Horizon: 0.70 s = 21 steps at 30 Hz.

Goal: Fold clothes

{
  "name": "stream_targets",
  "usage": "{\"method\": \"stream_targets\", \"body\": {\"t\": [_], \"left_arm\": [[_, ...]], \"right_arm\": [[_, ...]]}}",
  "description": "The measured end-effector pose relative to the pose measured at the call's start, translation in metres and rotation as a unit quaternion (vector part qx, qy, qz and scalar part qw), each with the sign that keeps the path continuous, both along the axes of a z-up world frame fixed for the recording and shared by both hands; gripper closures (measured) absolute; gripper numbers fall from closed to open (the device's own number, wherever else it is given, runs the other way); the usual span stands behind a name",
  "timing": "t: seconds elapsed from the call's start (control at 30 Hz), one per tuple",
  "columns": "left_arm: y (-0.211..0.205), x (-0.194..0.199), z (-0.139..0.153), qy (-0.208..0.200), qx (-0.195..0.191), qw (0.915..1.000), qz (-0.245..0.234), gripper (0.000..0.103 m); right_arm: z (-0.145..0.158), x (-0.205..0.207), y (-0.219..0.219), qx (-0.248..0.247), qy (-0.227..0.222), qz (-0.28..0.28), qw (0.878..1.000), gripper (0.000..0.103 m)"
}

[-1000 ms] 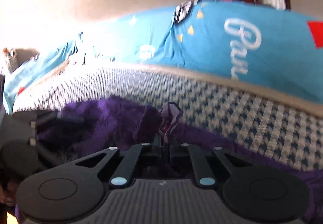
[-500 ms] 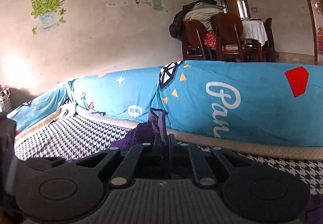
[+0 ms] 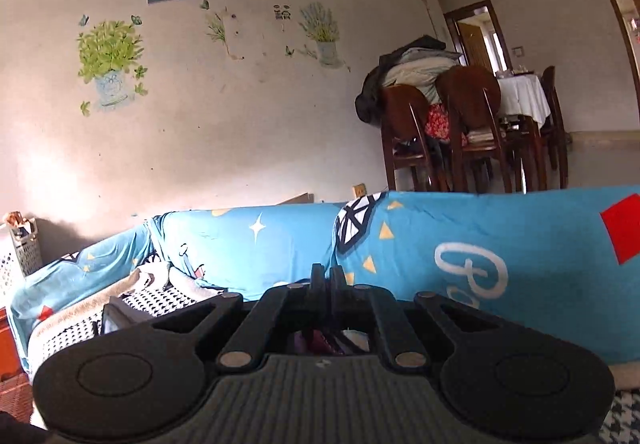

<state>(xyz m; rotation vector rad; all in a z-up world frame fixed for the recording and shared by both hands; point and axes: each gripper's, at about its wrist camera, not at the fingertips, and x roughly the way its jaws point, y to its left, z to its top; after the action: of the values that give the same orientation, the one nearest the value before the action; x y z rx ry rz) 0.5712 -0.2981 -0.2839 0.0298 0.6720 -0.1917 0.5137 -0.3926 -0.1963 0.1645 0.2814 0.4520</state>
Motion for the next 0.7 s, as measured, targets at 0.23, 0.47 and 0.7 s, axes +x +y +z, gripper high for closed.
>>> {"method": "stream_targets", "body": {"t": [0.23,0.47,0.7], "left_arm": [[-0.009,0.060,-0.023,-0.013,0.065,0.9955,0.067,0.000],[0.014,0.066,-0.031,0.037,0.021,0.9972,0.061,0.000],[0.035,0.027,-0.008,0.038,0.002,0.9989,0.026,0.000]], "right_arm": [[-0.013,0.020,-0.013,0.004,-0.006,-0.062,0.998,0.099],[-0.020,0.026,-0.056,-0.004,0.021,-0.108,0.994,0.098],[-0.031,0.014,-0.083,-0.039,0.080,-0.084,0.992,0.074]]}}
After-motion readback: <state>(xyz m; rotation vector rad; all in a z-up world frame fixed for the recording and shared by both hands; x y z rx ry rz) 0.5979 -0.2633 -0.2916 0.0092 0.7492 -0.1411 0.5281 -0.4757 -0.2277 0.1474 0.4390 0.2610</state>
